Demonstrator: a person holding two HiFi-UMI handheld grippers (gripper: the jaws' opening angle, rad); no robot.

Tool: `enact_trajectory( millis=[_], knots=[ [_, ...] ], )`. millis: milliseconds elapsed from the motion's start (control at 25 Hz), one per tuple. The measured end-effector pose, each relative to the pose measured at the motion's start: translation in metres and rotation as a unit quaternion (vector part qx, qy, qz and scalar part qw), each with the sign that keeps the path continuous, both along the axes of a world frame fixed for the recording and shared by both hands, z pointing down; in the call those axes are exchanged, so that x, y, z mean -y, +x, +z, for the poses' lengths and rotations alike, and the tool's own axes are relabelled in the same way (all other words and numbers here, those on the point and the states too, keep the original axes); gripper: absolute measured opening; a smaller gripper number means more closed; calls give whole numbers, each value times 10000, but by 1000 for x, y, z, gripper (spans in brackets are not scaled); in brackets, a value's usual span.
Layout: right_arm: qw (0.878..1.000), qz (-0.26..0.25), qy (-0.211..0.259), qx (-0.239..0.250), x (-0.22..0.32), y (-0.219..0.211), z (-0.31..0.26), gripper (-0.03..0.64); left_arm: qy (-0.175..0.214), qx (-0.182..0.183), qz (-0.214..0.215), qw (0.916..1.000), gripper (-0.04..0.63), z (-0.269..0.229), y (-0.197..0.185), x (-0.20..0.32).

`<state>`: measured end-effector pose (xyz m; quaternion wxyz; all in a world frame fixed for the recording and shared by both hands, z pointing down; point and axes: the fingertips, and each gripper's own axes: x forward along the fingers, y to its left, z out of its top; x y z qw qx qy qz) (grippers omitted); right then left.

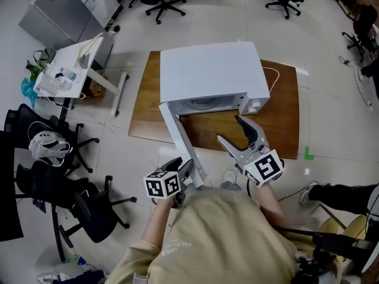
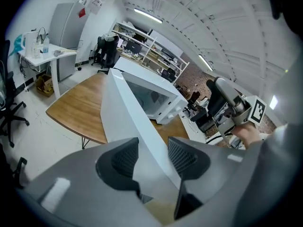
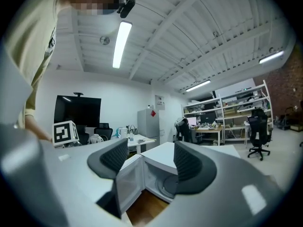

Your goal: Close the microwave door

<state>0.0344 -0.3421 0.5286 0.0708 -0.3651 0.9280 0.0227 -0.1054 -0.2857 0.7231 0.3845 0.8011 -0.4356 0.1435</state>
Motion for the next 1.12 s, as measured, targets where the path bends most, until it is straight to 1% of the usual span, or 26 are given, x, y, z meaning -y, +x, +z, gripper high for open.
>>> enact_trajectory(
  millis=[80, 160, 240, 440, 560, 680, 840, 960, 1040, 1120],
  knots=[
    [9999, 133, -69, -19, 6, -1, 1, 296, 46, 4, -142, 9999, 202, -1, 4, 6],
    [9996, 248, -101, 7, 6, 2, 3, 296, 65, -20, -192, 9998, 206, 1, 13, 9],
    [9994, 339, -106, -2, 6, 5, 1, 296, 54, -81, -94, 9999, 209, -1, 21, 11],
    [9981, 586, -127, -103, 5, -6, -14, 295, -94, -338, 248, 9991, 183, -14, 26, 25],
    [9971, 739, -159, -121, 3, -4, -20, 296, -128, -427, 345, 9984, 175, -21, 36, 38],
    [9957, 904, -180, -131, 3, 2, -30, 295, -146, -483, 346, 9981, 170, -30, 46, 54],
    [9933, 1140, -165, -131, -1, 14, -38, 295, -153, -510, 350, 9980, 162, -35, 63, 77],
    [9913, 1300, -165, -141, -6, 22, -44, 295, -20, -513, 406, 9979, 140, -44, 74, 102],
    [9901, 1387, -187, -148, -6, 29, -50, 296, 22, -446, 351, 9984, 118, -47, 80, 121],
    [9886, 1482, -219, -149, -7, 34, -53, 295, 105, -317, 270, 9991, 82, -46, 83, 144]
  ],
)
